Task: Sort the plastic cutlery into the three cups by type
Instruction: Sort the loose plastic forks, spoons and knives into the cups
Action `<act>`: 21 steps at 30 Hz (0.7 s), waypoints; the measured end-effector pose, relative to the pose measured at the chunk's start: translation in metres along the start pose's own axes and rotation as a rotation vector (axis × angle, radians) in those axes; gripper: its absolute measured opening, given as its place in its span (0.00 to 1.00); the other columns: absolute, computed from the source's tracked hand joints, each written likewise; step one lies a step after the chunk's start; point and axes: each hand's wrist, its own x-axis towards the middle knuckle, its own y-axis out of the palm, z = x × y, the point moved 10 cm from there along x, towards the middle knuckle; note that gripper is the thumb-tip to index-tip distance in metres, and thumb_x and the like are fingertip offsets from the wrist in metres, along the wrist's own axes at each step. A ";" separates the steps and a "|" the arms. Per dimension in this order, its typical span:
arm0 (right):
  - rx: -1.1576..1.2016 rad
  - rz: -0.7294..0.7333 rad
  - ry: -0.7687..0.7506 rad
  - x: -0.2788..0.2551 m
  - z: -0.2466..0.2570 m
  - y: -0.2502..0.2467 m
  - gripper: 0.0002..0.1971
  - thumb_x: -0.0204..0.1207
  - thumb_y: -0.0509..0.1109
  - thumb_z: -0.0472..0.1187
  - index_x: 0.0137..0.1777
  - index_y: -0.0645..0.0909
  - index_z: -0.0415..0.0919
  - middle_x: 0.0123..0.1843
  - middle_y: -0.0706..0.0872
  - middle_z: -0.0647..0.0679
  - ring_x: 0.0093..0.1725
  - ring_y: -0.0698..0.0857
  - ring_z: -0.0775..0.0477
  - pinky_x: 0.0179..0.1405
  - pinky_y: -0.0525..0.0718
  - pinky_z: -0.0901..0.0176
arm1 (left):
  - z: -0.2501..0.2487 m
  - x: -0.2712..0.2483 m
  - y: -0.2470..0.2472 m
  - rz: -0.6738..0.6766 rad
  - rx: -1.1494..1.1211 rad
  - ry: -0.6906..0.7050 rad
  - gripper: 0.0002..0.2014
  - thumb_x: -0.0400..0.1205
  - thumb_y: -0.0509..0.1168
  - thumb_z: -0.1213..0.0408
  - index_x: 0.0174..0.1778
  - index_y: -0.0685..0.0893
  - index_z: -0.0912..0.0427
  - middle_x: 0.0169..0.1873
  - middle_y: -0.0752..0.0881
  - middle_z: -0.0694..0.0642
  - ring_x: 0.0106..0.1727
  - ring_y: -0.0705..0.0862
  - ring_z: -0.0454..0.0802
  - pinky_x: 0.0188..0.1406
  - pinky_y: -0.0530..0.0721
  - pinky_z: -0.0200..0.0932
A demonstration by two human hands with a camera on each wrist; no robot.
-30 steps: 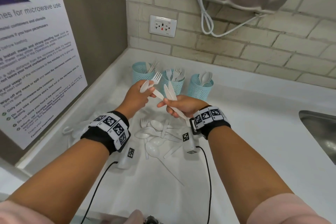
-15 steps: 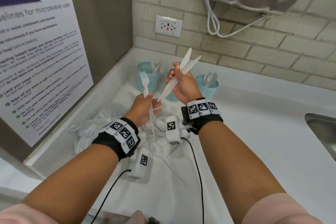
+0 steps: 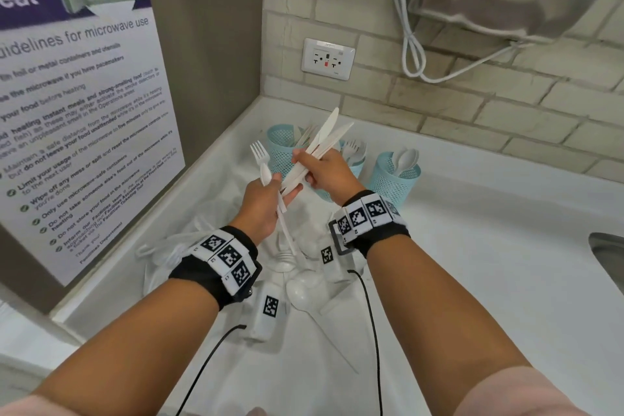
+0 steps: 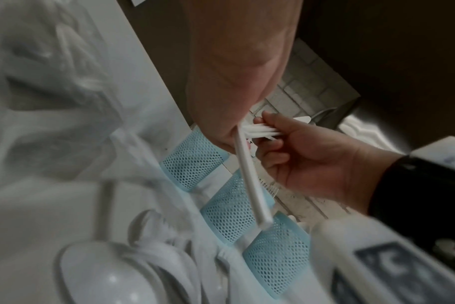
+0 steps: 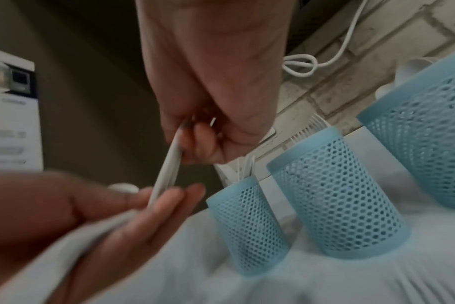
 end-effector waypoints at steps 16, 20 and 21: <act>-0.174 -0.277 -0.014 0.081 0.021 -0.007 0.07 0.76 0.70 0.38 0.42 0.87 0.34 0.20 0.81 0.55 0.17 0.80 0.67 0.22 0.75 0.81 | -0.025 0.015 -0.024 -0.081 0.108 0.040 0.15 0.84 0.60 0.72 0.65 0.74 0.54 0.44 0.87 0.53 0.41 0.85 0.44 0.35 0.84 0.34; -0.340 -0.224 -0.022 0.094 0.027 0.003 0.10 0.75 0.71 0.40 0.47 0.86 0.31 0.40 0.90 0.39 0.41 0.90 0.47 0.50 0.87 0.55 | -0.023 0.014 -0.026 -0.067 0.112 0.003 0.13 0.82 0.62 0.72 0.60 0.77 0.54 0.45 0.86 0.52 0.40 0.84 0.43 0.31 0.79 0.33; -0.383 -0.210 -0.005 0.096 0.025 0.004 0.11 0.75 0.71 0.40 0.49 0.86 0.31 0.44 0.90 0.37 0.46 0.89 0.42 0.53 0.86 0.52 | -0.023 0.014 -0.027 -0.069 0.111 -0.001 0.14 0.82 0.63 0.72 0.61 0.77 0.54 0.45 0.86 0.53 0.40 0.83 0.43 0.30 0.78 0.33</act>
